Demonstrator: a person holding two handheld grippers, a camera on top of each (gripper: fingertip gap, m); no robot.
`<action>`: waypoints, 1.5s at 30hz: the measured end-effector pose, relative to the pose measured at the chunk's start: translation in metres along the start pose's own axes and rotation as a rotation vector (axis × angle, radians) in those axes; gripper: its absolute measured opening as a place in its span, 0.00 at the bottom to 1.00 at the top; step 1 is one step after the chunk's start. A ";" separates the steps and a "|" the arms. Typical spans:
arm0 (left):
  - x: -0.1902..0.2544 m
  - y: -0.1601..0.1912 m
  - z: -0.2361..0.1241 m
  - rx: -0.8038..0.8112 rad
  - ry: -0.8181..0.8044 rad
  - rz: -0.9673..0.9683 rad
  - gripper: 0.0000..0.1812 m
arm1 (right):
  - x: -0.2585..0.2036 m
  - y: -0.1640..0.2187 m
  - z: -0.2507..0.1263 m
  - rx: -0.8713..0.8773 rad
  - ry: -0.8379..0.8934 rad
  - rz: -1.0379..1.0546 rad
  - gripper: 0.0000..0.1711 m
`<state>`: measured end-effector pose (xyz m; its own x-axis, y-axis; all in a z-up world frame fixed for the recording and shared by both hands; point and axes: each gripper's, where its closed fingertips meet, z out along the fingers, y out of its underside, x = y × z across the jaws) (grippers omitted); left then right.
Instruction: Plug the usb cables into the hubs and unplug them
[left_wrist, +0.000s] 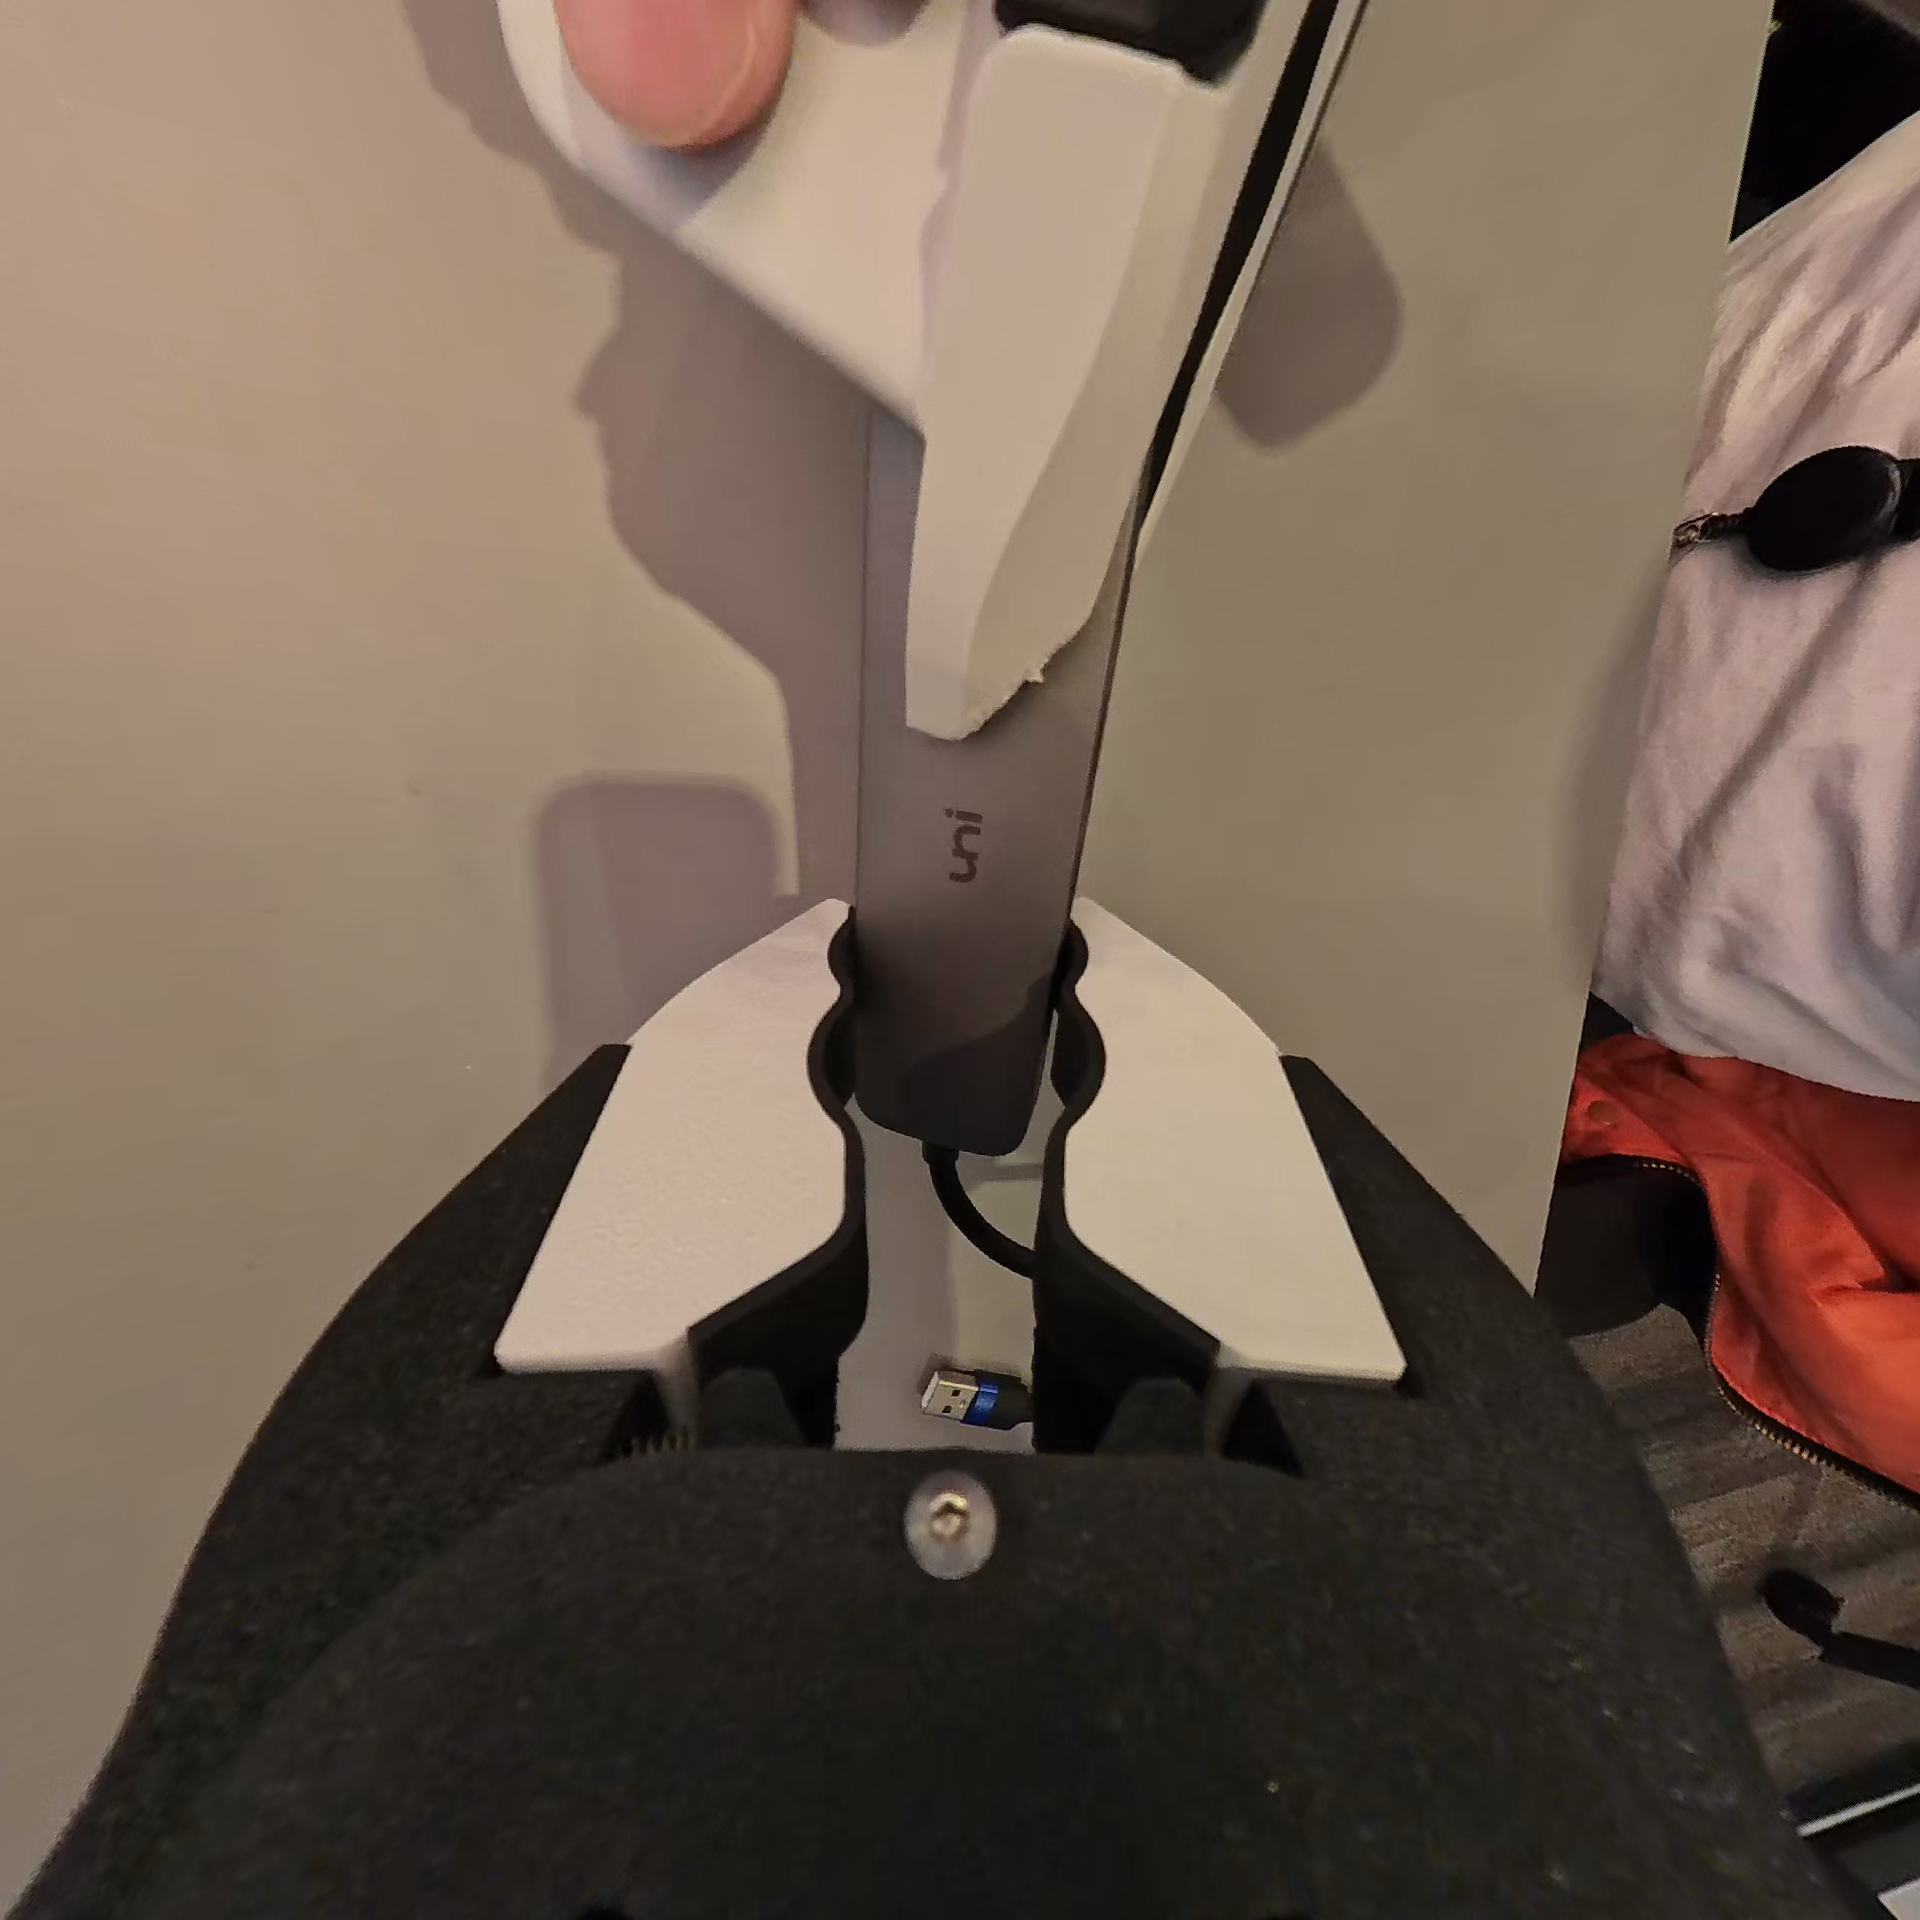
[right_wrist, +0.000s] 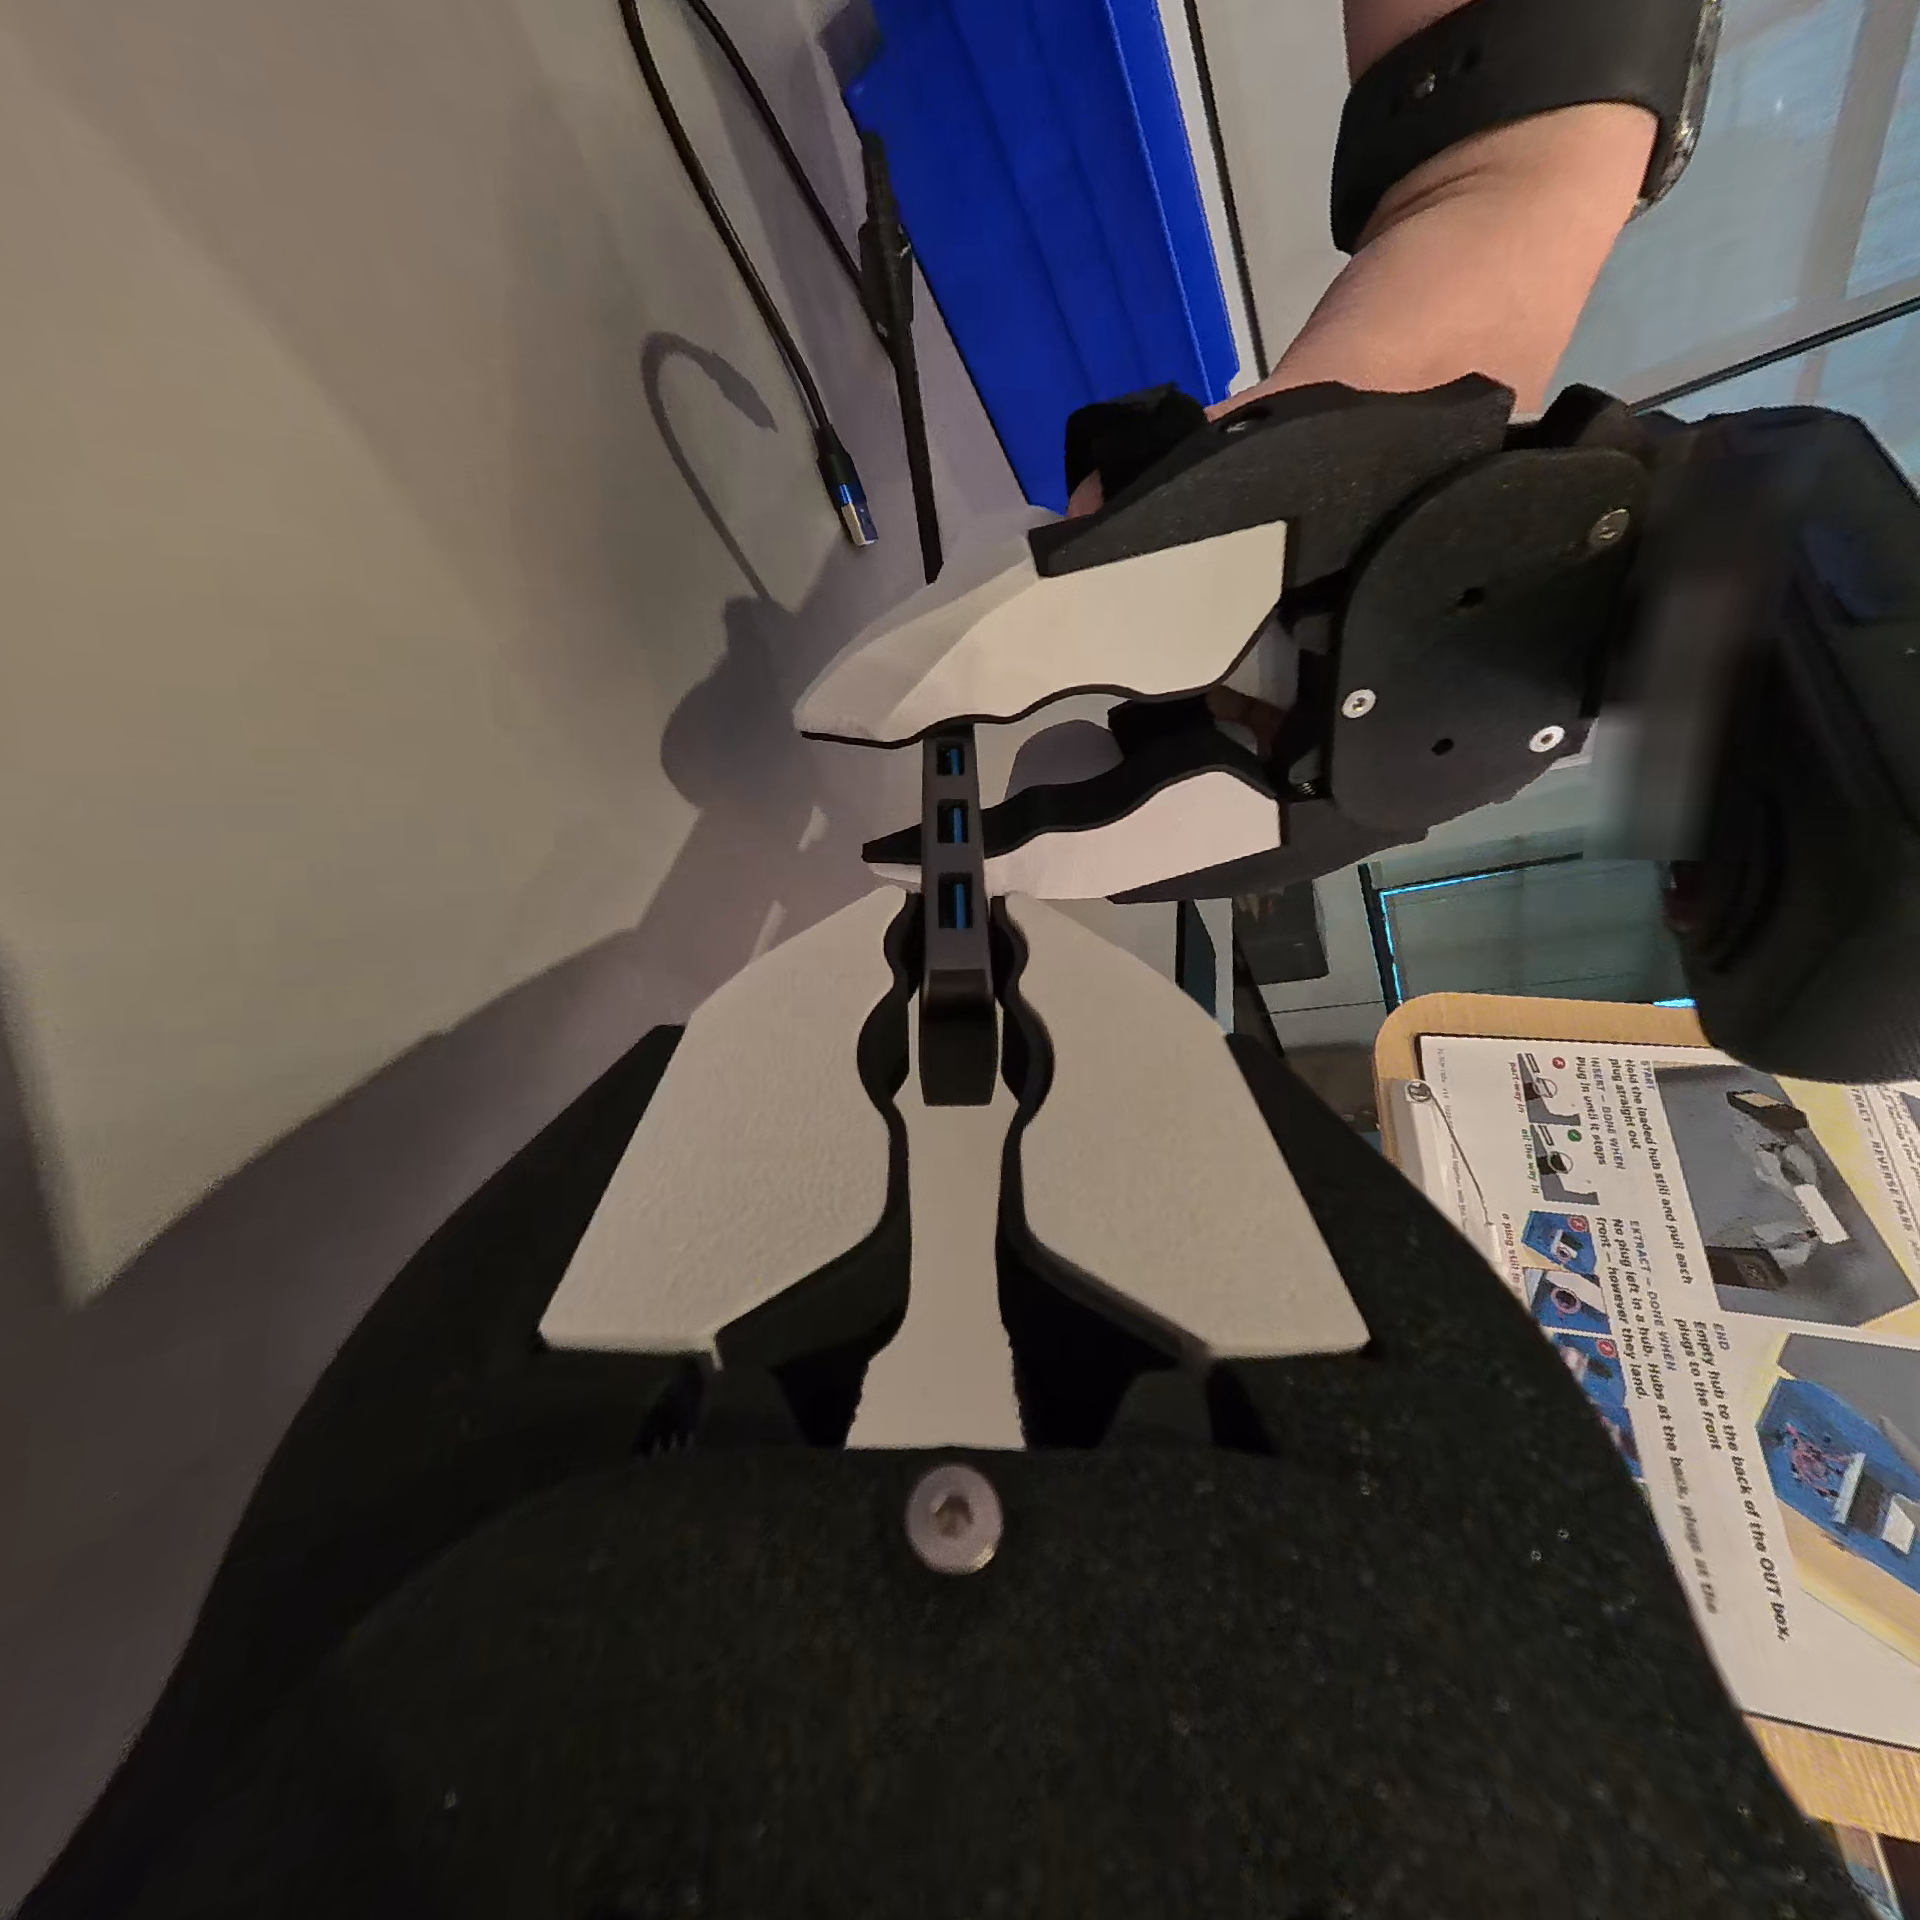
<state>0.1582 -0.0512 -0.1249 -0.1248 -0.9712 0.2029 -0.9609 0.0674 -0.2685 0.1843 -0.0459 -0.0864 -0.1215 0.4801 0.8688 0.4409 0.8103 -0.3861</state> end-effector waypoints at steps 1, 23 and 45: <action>0.000 0.000 0.000 0.000 -0.002 0.002 0.19 | 0.000 0.000 0.000 0.000 0.004 -0.004 0.07; -0.047 0.037 -0.093 0.439 -0.548 -0.454 0.34 | 0.010 0.024 -0.003 -0.092 0.054 0.152 0.07; 0.010 0.153 -0.001 0.351 -0.647 -1.051 0.21 | 0.029 0.070 -0.025 -0.225 0.175 0.236 0.07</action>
<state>0.0097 -0.0507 -0.1631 0.8874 -0.4611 0.0015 -0.3954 -0.7626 -0.5119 0.2338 0.0162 -0.0803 0.1524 0.5647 0.8111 0.6255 0.5803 -0.5216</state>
